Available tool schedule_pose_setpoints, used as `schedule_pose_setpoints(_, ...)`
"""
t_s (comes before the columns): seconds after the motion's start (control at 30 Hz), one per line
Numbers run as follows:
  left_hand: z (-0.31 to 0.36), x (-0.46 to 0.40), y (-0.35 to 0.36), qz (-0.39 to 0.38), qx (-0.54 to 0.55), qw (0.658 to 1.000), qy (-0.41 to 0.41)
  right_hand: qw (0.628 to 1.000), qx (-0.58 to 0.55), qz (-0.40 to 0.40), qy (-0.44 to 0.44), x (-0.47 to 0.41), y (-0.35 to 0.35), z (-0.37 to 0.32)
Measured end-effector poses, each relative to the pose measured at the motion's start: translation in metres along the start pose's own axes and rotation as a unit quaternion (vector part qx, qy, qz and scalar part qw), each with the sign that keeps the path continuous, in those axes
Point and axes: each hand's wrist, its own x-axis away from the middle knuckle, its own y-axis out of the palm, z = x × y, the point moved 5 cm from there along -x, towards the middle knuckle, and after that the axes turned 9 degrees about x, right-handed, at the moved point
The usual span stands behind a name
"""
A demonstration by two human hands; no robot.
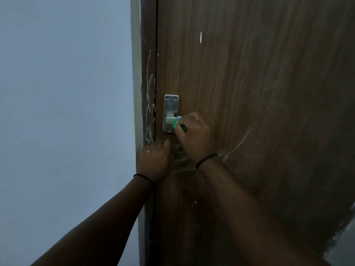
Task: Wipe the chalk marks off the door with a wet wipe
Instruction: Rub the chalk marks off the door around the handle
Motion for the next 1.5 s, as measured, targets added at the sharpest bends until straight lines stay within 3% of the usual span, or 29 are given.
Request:
schedule_pose_setpoints(0.23,0.005,0.001,-0.004,-0.008,0.044,0.999,-0.02,0.975,-0.003,0.075,0.209,0.033,-0.059,0.108)
schedule_pose_setpoints(0.5,0.027,-0.017,0.002,-0.018,0.076,0.997,-0.008,0.979,-0.041,0.037,0.194,0.043,-0.047,0.104)
schedule_pose_setpoints(0.7,0.029,-0.03,0.015,-0.046,0.01,0.999,0.028,0.969,-0.031,0.027,0.245,0.063,-0.029,0.13)
schedule_pose_setpoints(0.83,0.032,-0.038,0.023,-0.053,-0.019,0.998,0.039,0.973,-0.038,0.043,0.224,0.059,-0.016,0.125)
schedule_pose_setpoints(1.07,0.026,-0.036,0.035,-0.086,-0.037,0.995,-0.016,0.994,-0.006,0.016,0.104,0.069,0.014,0.098)
schedule_pose_setpoints(1.23,0.039,-0.041,0.035,-0.104,-0.064,0.992,-0.02,0.959,0.025,0.152,0.237,0.067,-0.031,0.155)
schedule_pose_setpoints(1.3,0.057,-0.044,0.04,-0.123,-0.079,0.989,-0.036,0.969,0.025,0.128,0.208,0.056,-0.025,0.141)
schedule_pose_setpoints(1.4,0.077,-0.052,0.045,-0.14,-0.098,0.983,-0.069,0.989,0.01,0.024,0.143,0.072,-0.012,0.13)
schedule_pose_setpoints(1.5,0.081,-0.051,0.048,-0.149,-0.101,0.98,-0.089,0.979,0.023,0.066,0.191,0.072,-0.037,0.161)
